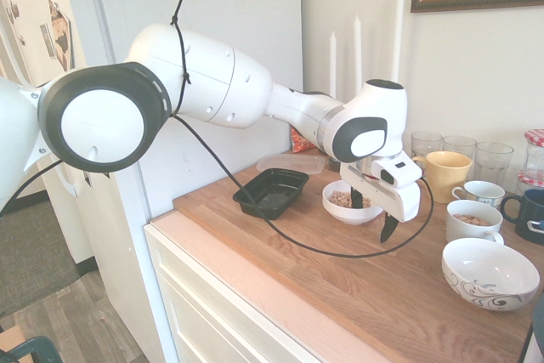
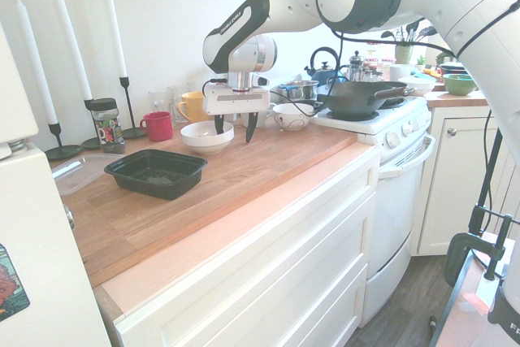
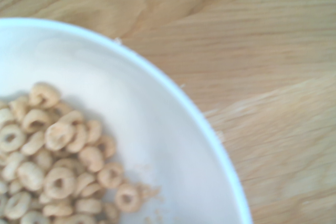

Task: Put the cereal into the box

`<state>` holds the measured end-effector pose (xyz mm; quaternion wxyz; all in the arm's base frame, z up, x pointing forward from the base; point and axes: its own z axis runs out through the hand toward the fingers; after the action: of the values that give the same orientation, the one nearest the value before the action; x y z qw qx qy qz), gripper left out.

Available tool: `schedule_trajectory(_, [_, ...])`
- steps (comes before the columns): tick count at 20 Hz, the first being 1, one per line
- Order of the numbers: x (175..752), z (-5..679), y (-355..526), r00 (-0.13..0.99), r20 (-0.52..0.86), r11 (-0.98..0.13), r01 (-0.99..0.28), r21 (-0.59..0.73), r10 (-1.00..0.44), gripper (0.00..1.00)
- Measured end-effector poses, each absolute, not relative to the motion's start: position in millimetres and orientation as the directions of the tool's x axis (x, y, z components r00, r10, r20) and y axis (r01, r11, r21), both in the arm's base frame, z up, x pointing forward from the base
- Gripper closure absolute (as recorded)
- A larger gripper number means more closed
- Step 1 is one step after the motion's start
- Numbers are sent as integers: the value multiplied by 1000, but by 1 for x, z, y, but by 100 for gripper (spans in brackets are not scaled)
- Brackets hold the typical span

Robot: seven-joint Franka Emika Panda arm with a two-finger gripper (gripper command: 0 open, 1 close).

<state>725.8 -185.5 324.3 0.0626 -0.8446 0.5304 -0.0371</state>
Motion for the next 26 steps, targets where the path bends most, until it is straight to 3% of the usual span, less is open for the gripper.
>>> schedule_trajectory(26, [736,337,-165,451,-23,-438,-877,-199,-892,100])
